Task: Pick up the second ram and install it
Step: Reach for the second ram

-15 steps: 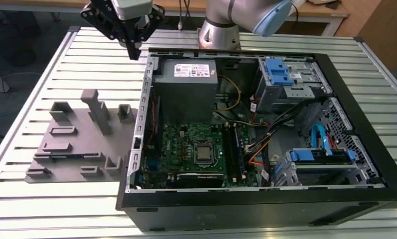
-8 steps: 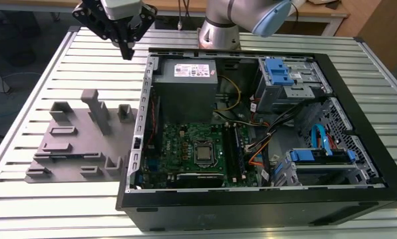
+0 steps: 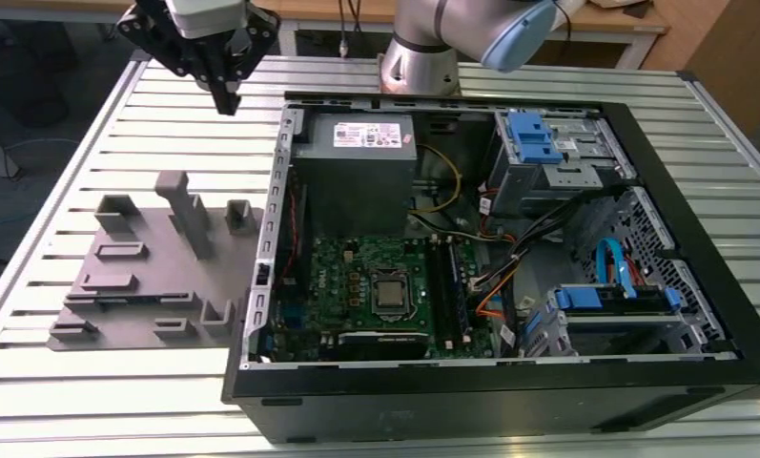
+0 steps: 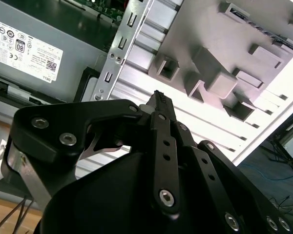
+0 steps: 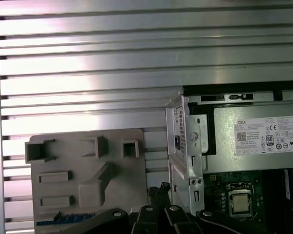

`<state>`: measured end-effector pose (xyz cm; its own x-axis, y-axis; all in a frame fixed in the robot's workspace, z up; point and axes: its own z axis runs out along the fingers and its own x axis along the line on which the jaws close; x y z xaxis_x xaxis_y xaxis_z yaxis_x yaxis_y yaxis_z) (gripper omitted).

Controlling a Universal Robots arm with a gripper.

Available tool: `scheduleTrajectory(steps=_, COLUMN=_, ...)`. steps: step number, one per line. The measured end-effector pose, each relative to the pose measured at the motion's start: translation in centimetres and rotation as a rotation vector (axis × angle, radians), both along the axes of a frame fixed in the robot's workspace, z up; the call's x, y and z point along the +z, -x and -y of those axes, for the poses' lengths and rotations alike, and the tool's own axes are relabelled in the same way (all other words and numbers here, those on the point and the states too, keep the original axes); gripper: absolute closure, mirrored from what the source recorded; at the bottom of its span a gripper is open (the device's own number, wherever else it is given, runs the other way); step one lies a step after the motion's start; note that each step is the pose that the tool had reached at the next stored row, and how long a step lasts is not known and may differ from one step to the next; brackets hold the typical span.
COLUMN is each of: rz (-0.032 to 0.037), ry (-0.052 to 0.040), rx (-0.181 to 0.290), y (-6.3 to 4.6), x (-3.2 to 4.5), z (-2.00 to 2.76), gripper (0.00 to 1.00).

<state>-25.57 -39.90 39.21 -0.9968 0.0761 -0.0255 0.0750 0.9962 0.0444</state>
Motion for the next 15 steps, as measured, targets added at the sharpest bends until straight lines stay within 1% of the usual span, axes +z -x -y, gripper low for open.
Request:
scheduleTrajectory(steps=9, rz=0.0000, ry=0.0000, rx=0.000, y=1.7, x=-0.21, z=0.00, gripper=0.93)
scheduleTrajectory(steps=15, rz=0.0000, ry=0.0000, rx=0.000, y=2.5, x=-0.33, z=0.00, gripper=0.93)
